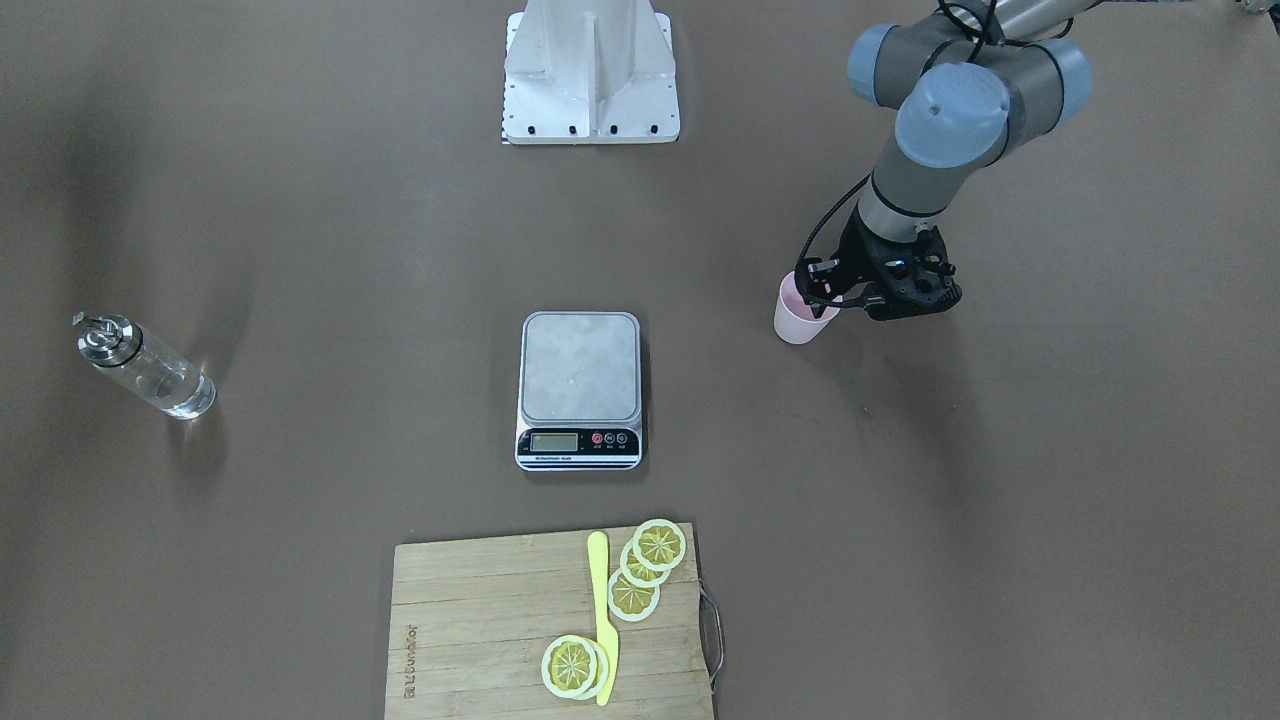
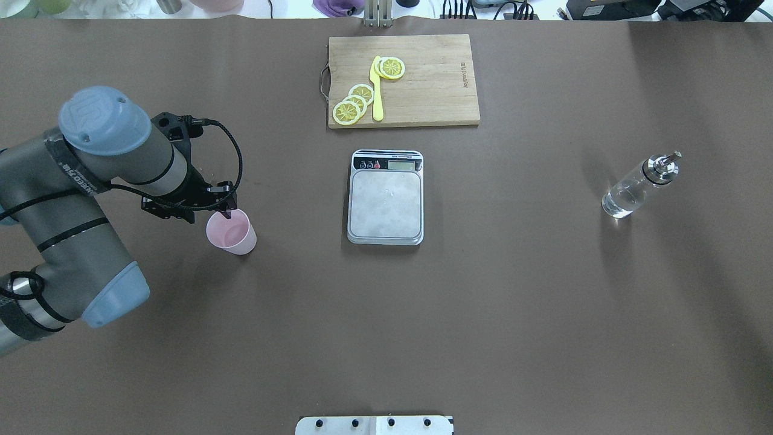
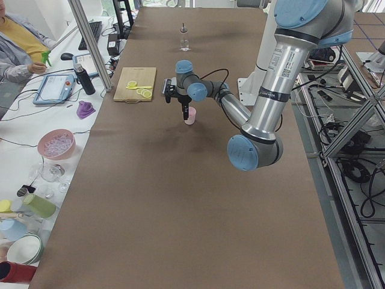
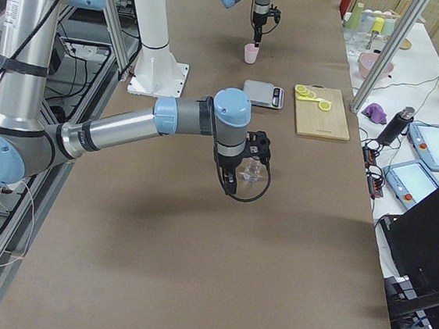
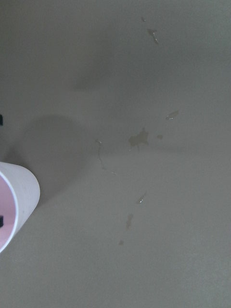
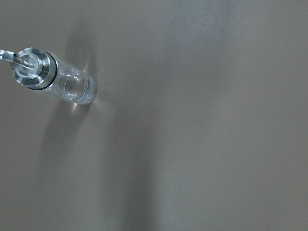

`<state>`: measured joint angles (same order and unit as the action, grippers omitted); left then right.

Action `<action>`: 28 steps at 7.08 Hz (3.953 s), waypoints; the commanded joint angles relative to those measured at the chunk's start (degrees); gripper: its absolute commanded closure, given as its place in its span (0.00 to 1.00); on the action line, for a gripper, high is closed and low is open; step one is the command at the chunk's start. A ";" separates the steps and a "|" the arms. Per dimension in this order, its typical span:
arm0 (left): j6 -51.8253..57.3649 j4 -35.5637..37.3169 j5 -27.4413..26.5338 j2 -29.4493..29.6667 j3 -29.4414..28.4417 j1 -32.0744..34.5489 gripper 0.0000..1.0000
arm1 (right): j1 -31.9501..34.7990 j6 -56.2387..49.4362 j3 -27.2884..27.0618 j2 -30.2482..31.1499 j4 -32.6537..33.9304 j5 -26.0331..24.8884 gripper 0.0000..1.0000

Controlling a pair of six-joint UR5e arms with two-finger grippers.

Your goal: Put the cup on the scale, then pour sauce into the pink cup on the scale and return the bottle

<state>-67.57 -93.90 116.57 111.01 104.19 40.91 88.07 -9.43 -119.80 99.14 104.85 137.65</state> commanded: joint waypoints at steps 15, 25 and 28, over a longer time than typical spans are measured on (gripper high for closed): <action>6.14 -0.15 -8.82 29.44 -15.94 -6.79 1.00 | 0.00 -0.06 -0.52 0.00 -0.09 0.51 0.00; 6.05 -1.82 -9.70 23.42 -8.36 -5.33 0.03 | 0.00 0.11 -0.35 -0.09 -0.09 0.51 0.00; 7.62 -1.82 1.17 7.33 4.07 5.10 0.03 | 0.00 2.03 0.79 -0.43 0.00 0.42 0.00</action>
<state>-61.11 -95.76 113.33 124.27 104.40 41.12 88.07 -8.69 -119.75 99.03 104.84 138.09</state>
